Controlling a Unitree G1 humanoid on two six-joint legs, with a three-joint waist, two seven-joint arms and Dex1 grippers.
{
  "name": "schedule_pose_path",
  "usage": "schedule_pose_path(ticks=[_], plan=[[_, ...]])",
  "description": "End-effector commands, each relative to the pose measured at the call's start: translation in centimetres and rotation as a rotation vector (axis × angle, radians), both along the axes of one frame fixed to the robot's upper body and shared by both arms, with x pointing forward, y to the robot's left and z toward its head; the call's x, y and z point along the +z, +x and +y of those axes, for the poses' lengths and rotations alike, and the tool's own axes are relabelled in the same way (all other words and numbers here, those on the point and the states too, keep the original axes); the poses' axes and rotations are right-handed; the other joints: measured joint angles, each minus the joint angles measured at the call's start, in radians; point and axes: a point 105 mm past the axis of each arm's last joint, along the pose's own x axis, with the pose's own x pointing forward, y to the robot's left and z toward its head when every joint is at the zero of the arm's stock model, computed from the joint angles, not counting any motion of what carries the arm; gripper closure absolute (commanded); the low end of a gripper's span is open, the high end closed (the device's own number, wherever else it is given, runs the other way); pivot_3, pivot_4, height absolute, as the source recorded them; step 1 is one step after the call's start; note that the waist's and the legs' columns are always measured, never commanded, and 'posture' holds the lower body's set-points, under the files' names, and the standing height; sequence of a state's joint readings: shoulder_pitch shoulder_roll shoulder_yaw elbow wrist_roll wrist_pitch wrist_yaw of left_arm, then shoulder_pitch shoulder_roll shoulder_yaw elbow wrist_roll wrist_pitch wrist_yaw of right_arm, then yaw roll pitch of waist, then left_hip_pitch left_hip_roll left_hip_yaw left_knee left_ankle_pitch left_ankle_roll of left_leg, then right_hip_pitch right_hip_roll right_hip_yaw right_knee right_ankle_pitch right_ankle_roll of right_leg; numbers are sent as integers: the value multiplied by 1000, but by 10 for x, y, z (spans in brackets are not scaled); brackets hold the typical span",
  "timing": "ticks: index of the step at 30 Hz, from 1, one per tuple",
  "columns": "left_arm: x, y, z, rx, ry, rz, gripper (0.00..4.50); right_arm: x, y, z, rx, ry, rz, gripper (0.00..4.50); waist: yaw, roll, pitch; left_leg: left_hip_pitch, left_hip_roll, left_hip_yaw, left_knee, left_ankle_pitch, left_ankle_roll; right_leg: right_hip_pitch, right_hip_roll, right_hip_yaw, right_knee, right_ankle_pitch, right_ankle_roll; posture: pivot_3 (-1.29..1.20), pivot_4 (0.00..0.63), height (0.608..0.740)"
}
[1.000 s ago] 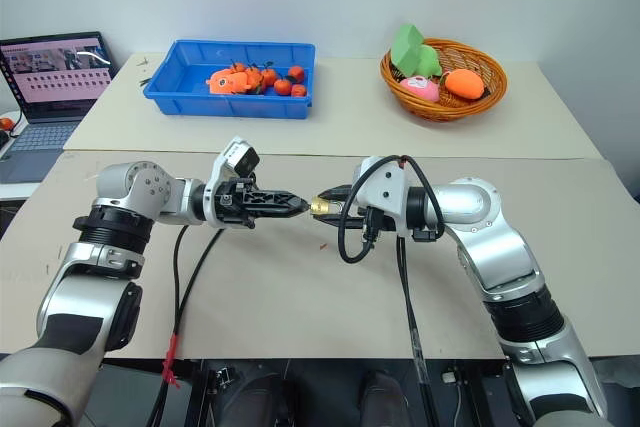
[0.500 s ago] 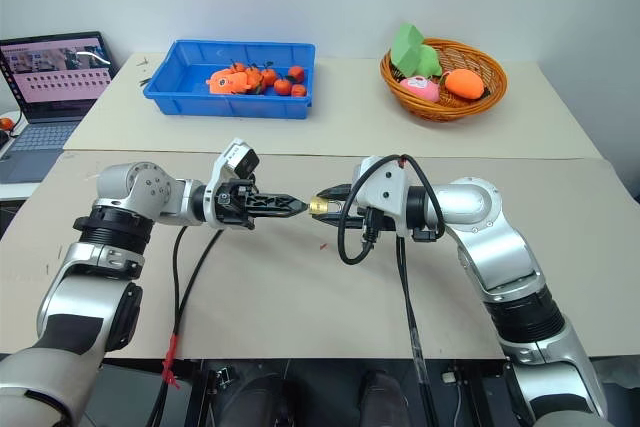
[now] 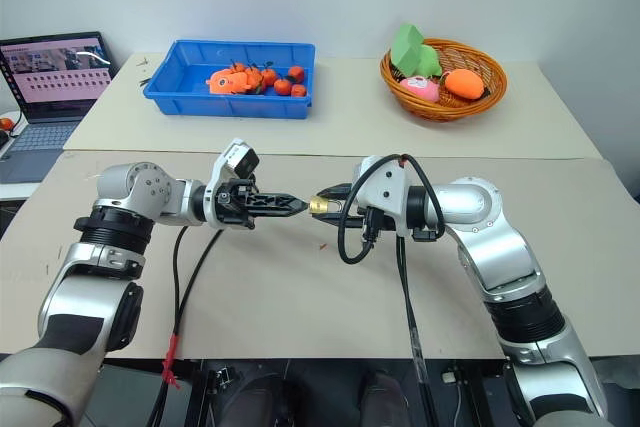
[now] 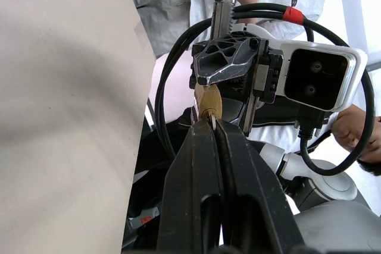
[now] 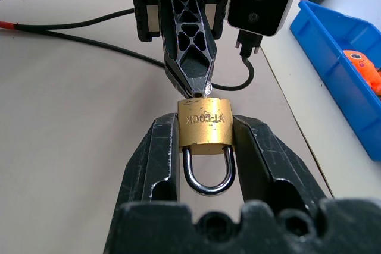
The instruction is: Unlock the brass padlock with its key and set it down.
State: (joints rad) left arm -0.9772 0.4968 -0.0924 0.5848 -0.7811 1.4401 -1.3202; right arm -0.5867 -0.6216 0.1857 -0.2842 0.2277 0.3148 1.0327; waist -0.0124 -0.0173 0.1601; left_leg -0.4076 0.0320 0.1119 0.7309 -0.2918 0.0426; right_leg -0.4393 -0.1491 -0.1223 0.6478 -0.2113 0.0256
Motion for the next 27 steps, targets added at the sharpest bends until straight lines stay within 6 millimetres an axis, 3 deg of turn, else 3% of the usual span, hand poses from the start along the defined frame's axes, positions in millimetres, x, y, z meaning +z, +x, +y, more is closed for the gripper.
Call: schedule_pose_path(ticks=[1, 8, 27], plan=[[16, 0, -3, -13, -60, -110, 4424, 4, 0, -2, -7, -6, -22, 3593, 0, 0, 0, 0, 0, 0, 0, 0, 0, 0, 0, 0, 0, 0, 0, 0, 150, 692], [17, -9, -12, -56, -42, -226, 4424, 2, -1, -2, -7, -6, -17, 3593, 1, 0, 0, 0, 0, 0, 0, 0, 0, 0, 0, 0, 0, 0, 0, 0, 150, 692], [27, 1, -25, 6, -75, -533, 4424, 3, -7, 2, 22, -14, -17, 3593, 2, 0, 0, 0, 0, 0, 0, 0, 0, 0, 0, 0, 0, 0, 0, 0, 150, 692]])
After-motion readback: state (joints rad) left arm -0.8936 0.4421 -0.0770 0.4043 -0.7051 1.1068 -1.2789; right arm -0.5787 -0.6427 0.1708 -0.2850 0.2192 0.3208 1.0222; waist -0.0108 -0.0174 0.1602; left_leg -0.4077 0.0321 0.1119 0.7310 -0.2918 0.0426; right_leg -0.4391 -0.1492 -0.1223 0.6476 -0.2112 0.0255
